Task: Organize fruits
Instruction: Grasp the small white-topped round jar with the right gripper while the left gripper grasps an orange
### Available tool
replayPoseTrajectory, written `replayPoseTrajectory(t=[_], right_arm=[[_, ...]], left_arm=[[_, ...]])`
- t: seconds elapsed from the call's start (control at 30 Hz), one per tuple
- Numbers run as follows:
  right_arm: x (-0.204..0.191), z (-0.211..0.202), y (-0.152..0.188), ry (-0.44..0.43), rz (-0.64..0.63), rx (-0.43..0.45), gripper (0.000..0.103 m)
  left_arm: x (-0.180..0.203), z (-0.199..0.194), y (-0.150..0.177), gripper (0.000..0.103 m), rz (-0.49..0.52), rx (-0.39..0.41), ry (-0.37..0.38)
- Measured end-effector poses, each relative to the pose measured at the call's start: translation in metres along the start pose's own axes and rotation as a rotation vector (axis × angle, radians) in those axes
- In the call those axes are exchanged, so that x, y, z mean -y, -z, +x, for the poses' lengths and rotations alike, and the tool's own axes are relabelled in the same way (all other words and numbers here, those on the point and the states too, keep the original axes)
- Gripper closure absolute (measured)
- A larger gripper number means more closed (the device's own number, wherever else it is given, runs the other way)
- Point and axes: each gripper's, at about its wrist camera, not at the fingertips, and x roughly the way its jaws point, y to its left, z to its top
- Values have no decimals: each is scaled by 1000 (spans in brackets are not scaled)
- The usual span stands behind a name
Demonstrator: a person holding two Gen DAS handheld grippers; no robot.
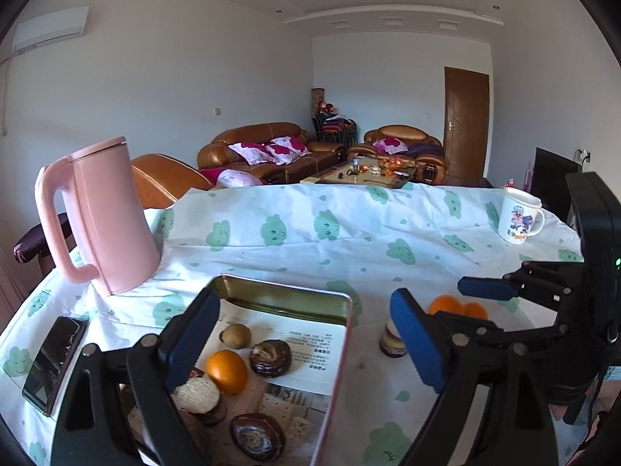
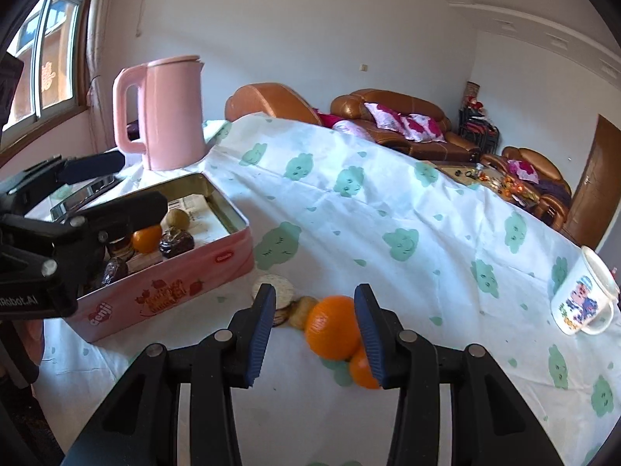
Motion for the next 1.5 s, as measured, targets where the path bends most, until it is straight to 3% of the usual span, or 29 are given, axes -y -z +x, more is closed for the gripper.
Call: replayPoseTrajectory(t=[0.13, 0.43, 0.57, 0.67, 0.77, 0.93, 1.13, 1.23, 1.5], right_arm=[[-20, 31, -7, -24, -84, -73, 59], [-37, 63, -6, 58, -225, -186, 62], [-31, 44, -8, 38, -156, -100, 65], [-15, 16, -11, 10, -26, -3, 65], [10, -14, -5, 44, 82, 75, 65], [52, -36, 21, 198, 224, 80, 65], [81, -37, 47, 276, 317, 56, 65], [89, -41, 54, 290, 341, 60, 65], [91, -45, 58, 282, 350, 74, 64]], left_arm=[[-24, -4, -1, 9, -32, 13, -23], [-30, -4, 10, 5, -53, 2, 23], [-25, -5, 9, 5, -51, 1, 43], [-17, -7, 5, 5, -43, 1, 64], [-1, -7, 1, 5, -14, -2, 80], [36, 3, 0, 5, 34, -23, 114], [89, 29, 7, 7, 114, -87, 173], [107, 50, 9, 12, 132, -146, 200], [138, 95, 15, 45, 149, -271, 227]])
